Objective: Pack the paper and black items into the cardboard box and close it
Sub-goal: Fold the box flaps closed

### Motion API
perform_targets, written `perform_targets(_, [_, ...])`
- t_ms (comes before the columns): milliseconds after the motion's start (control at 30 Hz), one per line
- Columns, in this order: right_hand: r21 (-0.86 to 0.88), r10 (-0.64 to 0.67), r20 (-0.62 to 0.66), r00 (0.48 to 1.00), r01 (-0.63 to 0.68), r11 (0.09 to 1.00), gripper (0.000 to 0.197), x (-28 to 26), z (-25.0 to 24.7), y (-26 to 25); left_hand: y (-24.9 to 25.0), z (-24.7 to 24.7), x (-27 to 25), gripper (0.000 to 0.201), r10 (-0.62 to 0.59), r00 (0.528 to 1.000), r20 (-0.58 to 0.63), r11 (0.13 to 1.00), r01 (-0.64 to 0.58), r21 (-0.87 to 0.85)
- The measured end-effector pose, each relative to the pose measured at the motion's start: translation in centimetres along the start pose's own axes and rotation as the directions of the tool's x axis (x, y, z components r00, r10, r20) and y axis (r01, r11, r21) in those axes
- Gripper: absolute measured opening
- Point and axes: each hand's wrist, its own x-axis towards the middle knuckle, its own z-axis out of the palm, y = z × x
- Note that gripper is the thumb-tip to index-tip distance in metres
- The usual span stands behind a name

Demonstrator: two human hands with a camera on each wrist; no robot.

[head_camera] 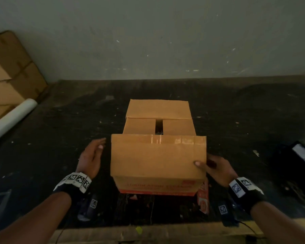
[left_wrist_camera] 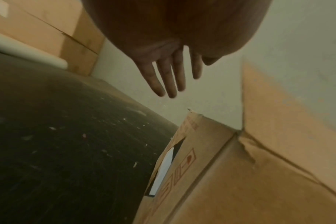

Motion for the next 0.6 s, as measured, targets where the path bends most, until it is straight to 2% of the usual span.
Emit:
perform_targets(67, [0.008,0.030,-0.101,0.994,-0.029,1.000,0.107,0.2,0.9,-0.3,0.1,0.1,0.0,0.036,0.042,0.993,-0.108,0.999,-0.039,0.023])
perform_targets(133, [0.009,0.056,-0.160,0.986,-0.055,0.998,0.117,0.6,1.7,-0.1,0.6,0.9,-0.1,0.044,0.124,0.986,-0.107,0.986,-0.111,0.122])
perform_targets(200, [-0.012,0.073,-0.169,0.983,-0.076,0.997,0.123,0.9,1.6,-0.2,2.1,1.9,-0.2,0.051,0.259,0.966,0.004,0.947,-0.255,0.197])
perform_targets(267, [-0.072,0.067,-0.141,0.988,-0.078,0.994,0.125,1.8,0.9,-0.1,3.7,3.6,-0.5,0.058,0.350,0.916,0.199,0.890,-0.391,0.234])
perform_targets(300, [-0.103,0.061,-0.110,0.992,-0.073,0.992,0.127,2.2,0.4,-0.3,4.3,4.6,-0.5,0.062,0.353,0.888,0.296,0.855,-0.435,0.284])
perform_targets(367, [-0.172,0.037,-0.035,0.999,-0.042,0.984,0.130,3.2,-0.8,-0.9,4.6,6.8,-0.3,0.069,0.277,0.857,0.434,0.766,-0.469,0.439])
perform_targets(467, [-0.206,0.019,0.012,1.000,-0.017,0.978,0.117,6.1,-3.0,-2.3,4.0,8.7,-0.1,0.075,0.159,0.852,0.499,0.689,-0.457,0.562])
perform_targets(600, [-0.134,0.082,-0.070,0.994,-0.091,0.987,0.097,11.8,-5.2,-4.2,3.7,9.0,-0.1,0.073,0.129,0.846,0.517,0.698,-0.448,0.558])
